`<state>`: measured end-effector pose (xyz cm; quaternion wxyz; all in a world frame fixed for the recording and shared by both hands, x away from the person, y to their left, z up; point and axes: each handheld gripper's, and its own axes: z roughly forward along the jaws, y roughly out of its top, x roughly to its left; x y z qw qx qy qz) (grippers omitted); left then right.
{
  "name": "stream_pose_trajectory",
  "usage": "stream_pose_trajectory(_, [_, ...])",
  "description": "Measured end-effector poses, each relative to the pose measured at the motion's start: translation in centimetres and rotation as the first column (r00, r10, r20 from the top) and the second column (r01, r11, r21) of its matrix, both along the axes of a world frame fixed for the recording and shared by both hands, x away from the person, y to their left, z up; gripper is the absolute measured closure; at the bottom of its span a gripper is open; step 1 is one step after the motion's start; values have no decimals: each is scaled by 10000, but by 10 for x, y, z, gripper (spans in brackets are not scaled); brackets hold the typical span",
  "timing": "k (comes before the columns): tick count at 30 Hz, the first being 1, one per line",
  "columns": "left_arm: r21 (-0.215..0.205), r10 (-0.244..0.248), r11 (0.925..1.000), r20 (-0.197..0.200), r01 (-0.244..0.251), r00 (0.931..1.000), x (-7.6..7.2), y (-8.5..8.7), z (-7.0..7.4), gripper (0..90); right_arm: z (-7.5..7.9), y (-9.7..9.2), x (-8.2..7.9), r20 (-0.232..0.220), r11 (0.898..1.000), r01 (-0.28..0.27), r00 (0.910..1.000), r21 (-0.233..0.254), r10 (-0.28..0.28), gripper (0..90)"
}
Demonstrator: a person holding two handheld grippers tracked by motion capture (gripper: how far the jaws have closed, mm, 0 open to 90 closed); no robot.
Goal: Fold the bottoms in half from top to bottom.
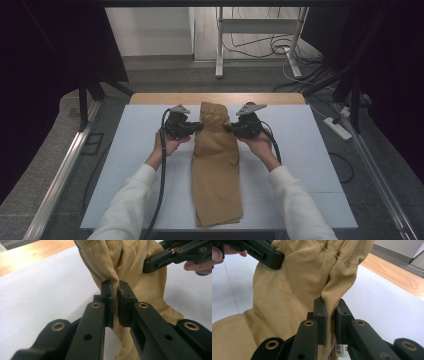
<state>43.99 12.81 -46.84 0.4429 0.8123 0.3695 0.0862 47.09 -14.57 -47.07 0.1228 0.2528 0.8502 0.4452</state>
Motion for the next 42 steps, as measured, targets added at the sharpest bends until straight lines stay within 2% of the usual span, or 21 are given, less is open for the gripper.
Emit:
stream_pose_trajectory(14, [-84, -156, 9998, -157, 155, 9998, -10, 2, -6, 840, -2, -1, -9, -170, 9998, -194, 9997, -22, 194, 816])
stream_pose_trajectory(24, [-43, -344, 9994, -109, 343, 9993, -20, 1, -8, 839, -5, -5, -18, -243, 9995, -299, 9992, 116, 302, 816])
stream_pose_trajectory(31, [4, -427, 9991, -69, 427, 9991, -27, -1, -11, 838, -6, -6, -25, -234, 9993, -384, 9990, -32, 383, 816])
stream_pose_trajectory(42, [-8, -492, 9988, -109, 492, 9987, -33, -3, -13, 838, -9, -9, -32, -277, 9991, -425, 9987, 23, 426, 816])
